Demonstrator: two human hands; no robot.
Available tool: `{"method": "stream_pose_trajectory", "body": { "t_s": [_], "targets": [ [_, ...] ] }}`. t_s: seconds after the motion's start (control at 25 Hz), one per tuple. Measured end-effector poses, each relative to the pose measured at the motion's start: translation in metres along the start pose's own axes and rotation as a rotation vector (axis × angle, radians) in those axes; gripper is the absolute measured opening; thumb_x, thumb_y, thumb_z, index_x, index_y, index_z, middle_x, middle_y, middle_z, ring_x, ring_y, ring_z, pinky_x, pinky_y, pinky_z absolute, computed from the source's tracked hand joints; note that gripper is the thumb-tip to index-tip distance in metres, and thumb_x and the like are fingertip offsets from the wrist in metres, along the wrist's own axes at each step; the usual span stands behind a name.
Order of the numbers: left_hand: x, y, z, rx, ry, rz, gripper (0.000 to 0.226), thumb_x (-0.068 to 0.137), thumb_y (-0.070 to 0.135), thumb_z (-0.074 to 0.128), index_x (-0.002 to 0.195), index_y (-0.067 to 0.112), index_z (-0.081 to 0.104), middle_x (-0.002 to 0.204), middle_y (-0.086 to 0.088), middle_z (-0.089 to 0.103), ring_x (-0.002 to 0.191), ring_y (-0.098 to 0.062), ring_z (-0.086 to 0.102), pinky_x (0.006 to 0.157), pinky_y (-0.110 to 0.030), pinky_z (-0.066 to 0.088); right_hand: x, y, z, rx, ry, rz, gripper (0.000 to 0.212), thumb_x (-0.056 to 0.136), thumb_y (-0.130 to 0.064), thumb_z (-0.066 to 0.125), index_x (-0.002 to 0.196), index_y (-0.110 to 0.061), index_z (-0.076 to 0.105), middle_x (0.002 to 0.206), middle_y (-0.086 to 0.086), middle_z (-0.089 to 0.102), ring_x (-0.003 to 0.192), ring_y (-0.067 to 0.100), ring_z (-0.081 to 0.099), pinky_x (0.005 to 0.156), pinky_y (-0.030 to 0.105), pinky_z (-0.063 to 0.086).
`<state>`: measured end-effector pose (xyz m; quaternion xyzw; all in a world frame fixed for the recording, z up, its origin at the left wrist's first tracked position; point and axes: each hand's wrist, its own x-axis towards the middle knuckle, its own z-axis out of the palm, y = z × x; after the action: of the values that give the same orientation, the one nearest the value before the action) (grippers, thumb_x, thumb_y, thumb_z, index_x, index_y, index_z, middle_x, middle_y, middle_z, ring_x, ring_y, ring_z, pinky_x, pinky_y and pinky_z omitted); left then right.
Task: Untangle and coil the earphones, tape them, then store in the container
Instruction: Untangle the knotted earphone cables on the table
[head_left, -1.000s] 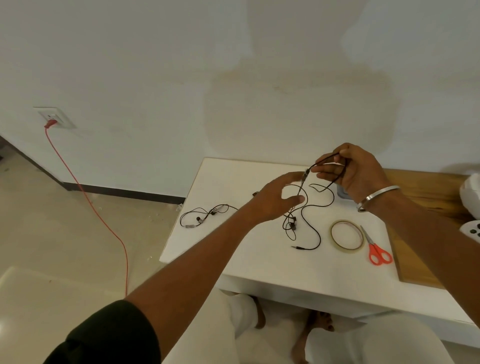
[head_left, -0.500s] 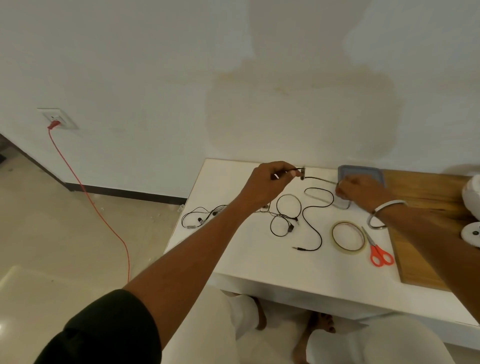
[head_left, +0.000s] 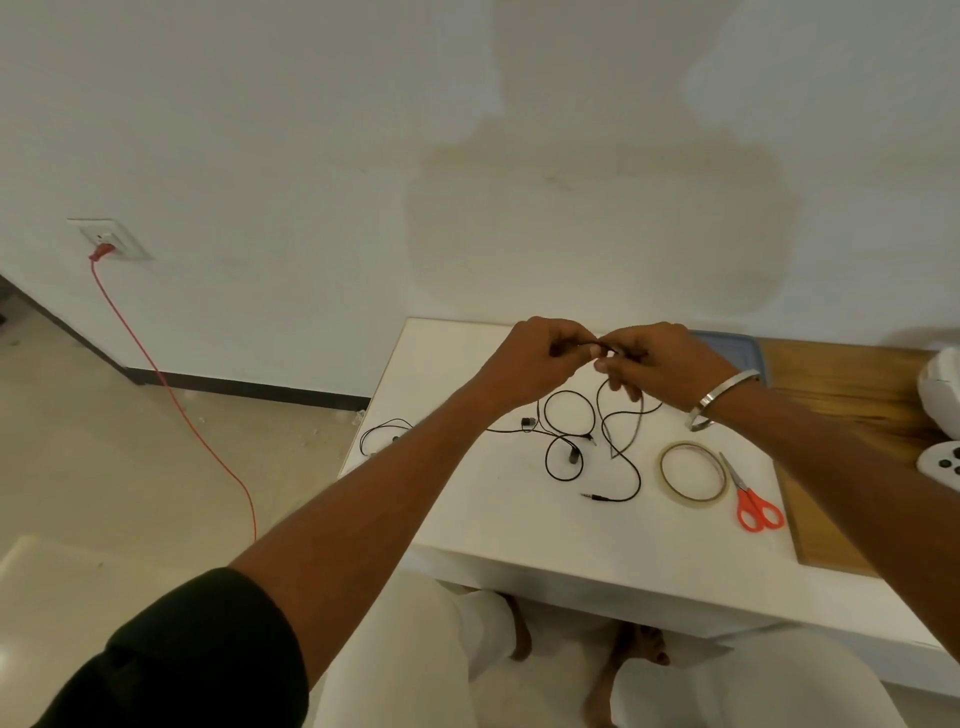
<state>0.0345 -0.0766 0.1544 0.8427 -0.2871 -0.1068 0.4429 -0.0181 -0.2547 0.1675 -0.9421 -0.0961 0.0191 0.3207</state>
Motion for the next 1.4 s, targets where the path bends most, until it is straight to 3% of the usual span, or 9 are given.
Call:
{"method": "stream_pose_trajectory", "body": {
  "t_s": [0.12, 0.32, 0.52, 0.72, 0.8, 0.88, 1.04, 1.16, 1.4],
  "targets": [
    [-0.001, -0.001, -0.008, -0.061, -0.014, -0.020, 0.013, 0.091, 0.028, 0.066, 0.093, 0.016, 0.072, 0.067, 0.004, 0.063, 0.059, -0.005, 0.055, 0.060, -0.019, 0.046, -0.005, 0.009, -0.001, 0.061, 0.063, -0.010, 0.019, 0.096, -0.023, 0.051, 0.088, -0.018, 0.068, 0.050, -0.005, 0.054, 0.041, 0.006, 0.051, 0.055, 0.023, 0.044],
    [-0.004, -0.011, -0.018, -0.004, -0.102, -0.041, 0.019, 0.096, 0.027, 0.058, 0.094, 0.015, 0.072, 0.067, 0.012, 0.061, 0.064, -0.002, 0.059, 0.061, -0.009, 0.042, -0.013, 0.014, -0.011, 0.497, 0.300, -0.086, 0.028, 0.101, -0.015, 0.040, 0.081, -0.003, 0.055, 0.060, 0.008, 0.051, 0.054, 0.021, 0.053, 0.059, 0.030, 0.048],
    [-0.006, -0.019, -0.022, -0.073, -0.053, -0.038, 0.021, 0.100, 0.024, 0.051, 0.097, 0.015, 0.070, 0.065, 0.003, 0.050, 0.064, -0.011, 0.052, 0.067, -0.030, 0.055, -0.013, 0.028, -0.023, 0.540, 0.469, 0.016, 0.029, 0.101, -0.015, 0.037, 0.079, -0.010, 0.056, 0.069, 0.010, 0.057, 0.061, 0.008, 0.059, 0.068, 0.028, 0.051],
    [-0.006, -0.002, -0.019, -0.117, -0.015, 0.013, 0.022, 0.099, 0.029, 0.052, 0.101, 0.021, 0.072, 0.057, 0.019, 0.050, 0.066, -0.018, 0.040, 0.061, -0.026, 0.038, -0.018, 0.057, -0.008, 0.271, 0.201, 0.297, 0.024, 0.096, -0.027, 0.048, 0.101, -0.008, 0.064, 0.099, 0.014, 0.066, 0.090, 0.022, 0.061, 0.088, 0.037, 0.051],
    [-0.003, 0.004, -0.014, -0.103, -0.042, 0.034, 0.022, 0.099, 0.029, 0.053, 0.103, 0.020, 0.073, 0.056, 0.021, 0.051, 0.064, -0.015, 0.038, 0.061, -0.025, 0.036, -0.020, 0.054, 0.000, 0.206, 0.117, 0.261, 0.053, 0.087, -0.043, 0.056, 0.129, -0.010, 0.050, 0.123, 0.009, 0.058, 0.113, 0.021, 0.054, 0.102, 0.038, 0.042],
    [-0.001, 0.007, -0.009, -0.078, -0.064, 0.061, 0.021, 0.098, 0.029, 0.054, 0.102, 0.020, 0.073, 0.062, 0.020, 0.057, 0.063, -0.013, 0.041, 0.062, -0.024, 0.036, -0.017, 0.040, 0.006, 0.139, 0.081, 0.109, 0.065, 0.087, -0.036, 0.060, 0.143, -0.016, 0.034, 0.135, 0.000, 0.047, 0.125, 0.013, 0.044, 0.103, 0.029, 0.033],
    [0.000, 0.007, -0.005, -0.021, -0.060, 0.059, 0.019, 0.097, 0.028, 0.057, 0.098, 0.017, 0.073, 0.078, 0.010, 0.068, 0.071, -0.021, 0.055, 0.070, -0.034, 0.046, -0.005, 0.008, 0.012, 0.118, 0.009, -0.085, 0.029, 0.090, -0.027, 0.059, 0.117, -0.015, 0.057, 0.096, -0.005, 0.072, 0.088, 0.003, 0.066, 0.081, 0.023, 0.049],
    [-0.003, 0.006, -0.008, -0.020, -0.053, 0.037, 0.019, 0.097, 0.026, 0.057, 0.097, 0.015, 0.072, 0.073, 0.010, 0.063, 0.067, -0.009, 0.055, 0.068, -0.026, 0.046, 0.003, 0.003, 0.013, 0.008, 0.055, -0.070, 0.021, 0.095, -0.023, 0.050, 0.097, -0.008, 0.064, 0.061, 0.000, 0.068, 0.054, 0.008, 0.059, 0.062, 0.015, 0.042],
    [-0.010, -0.003, -0.010, -0.035, -0.042, -0.058, 0.022, 0.096, 0.033, 0.057, 0.092, 0.015, 0.069, 0.061, -0.002, 0.054, 0.056, -0.015, 0.049, 0.058, -0.027, 0.040, 0.000, 0.009, 0.010, 0.087, 0.127, -0.042, 0.027, 0.100, -0.023, 0.041, 0.095, -0.016, 0.067, 0.052, 0.003, 0.062, 0.050, 0.005, 0.059, 0.062, 0.006, 0.041]
  ]
}}
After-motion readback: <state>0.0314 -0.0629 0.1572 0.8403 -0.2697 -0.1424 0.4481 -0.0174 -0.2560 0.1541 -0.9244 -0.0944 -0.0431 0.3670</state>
